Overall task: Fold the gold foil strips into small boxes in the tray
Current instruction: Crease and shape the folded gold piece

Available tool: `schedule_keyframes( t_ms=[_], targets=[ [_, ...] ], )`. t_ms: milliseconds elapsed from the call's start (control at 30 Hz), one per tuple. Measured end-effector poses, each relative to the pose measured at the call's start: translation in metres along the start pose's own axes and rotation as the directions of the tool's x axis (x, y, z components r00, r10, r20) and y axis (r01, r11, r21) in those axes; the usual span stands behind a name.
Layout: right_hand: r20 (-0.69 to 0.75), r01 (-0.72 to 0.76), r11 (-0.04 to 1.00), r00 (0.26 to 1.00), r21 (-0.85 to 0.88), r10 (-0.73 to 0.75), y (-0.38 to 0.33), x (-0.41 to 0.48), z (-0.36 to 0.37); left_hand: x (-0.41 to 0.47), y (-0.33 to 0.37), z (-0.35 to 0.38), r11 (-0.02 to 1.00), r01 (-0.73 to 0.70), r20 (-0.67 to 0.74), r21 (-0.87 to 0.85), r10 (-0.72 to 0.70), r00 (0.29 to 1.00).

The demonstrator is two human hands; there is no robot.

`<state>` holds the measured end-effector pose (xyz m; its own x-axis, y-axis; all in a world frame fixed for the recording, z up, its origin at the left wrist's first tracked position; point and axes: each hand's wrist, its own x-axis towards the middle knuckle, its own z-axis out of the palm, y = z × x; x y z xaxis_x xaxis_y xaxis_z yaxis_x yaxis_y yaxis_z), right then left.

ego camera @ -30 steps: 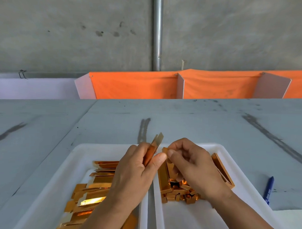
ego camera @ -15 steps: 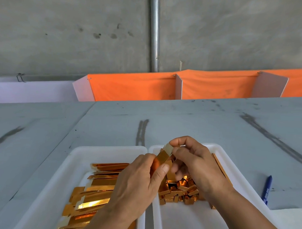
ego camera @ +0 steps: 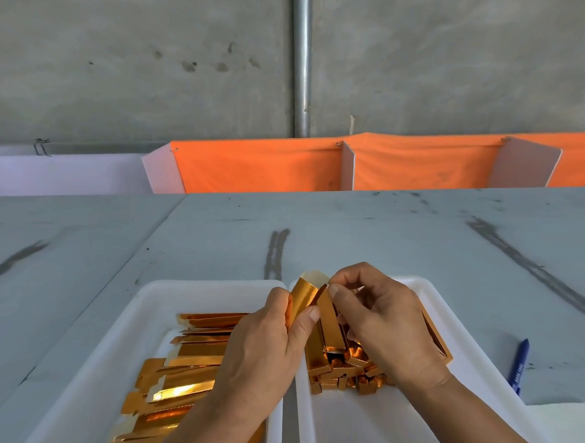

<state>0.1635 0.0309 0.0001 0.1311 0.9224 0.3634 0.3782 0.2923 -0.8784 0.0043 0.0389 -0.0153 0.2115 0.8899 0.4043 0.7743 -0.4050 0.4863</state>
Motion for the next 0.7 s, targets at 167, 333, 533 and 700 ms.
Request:
schedule_keyframes(
  t_ms=[167, 333, 533, 700],
  targets=[
    [0.045, -0.054, 0.998, 0.998, 0.013, 0.054, 0.0005, 0.0003, 0.0017, -0.0007, 0.0005, 0.0010, 0.999, 0.004, 0.013, 0.039, -0.004, 1.000],
    [0.238, -0.172, 0.973, 0.962, 0.151, 0.133, -0.0029, 0.0009, 0.0008, -0.0017, 0.0045, 0.0027, 0.993, -0.047, 0.035, 0.112, 0.043, 0.998],
    [0.221, -0.060, 0.998, 0.974, 0.011, 0.056, -0.0037, 0.0011, -0.0015, -0.0037, 0.0066, 0.0040, 0.986, -0.083, 0.077, 0.141, 0.072, 0.994],
    [0.095, 0.028, 0.999, 0.995, -0.024, -0.026, -0.0019, -0.0001, -0.0009, -0.0035, 0.0075, 0.0045, 0.991, -0.073, 0.070, 0.113, 0.066, 0.995]
  ],
)
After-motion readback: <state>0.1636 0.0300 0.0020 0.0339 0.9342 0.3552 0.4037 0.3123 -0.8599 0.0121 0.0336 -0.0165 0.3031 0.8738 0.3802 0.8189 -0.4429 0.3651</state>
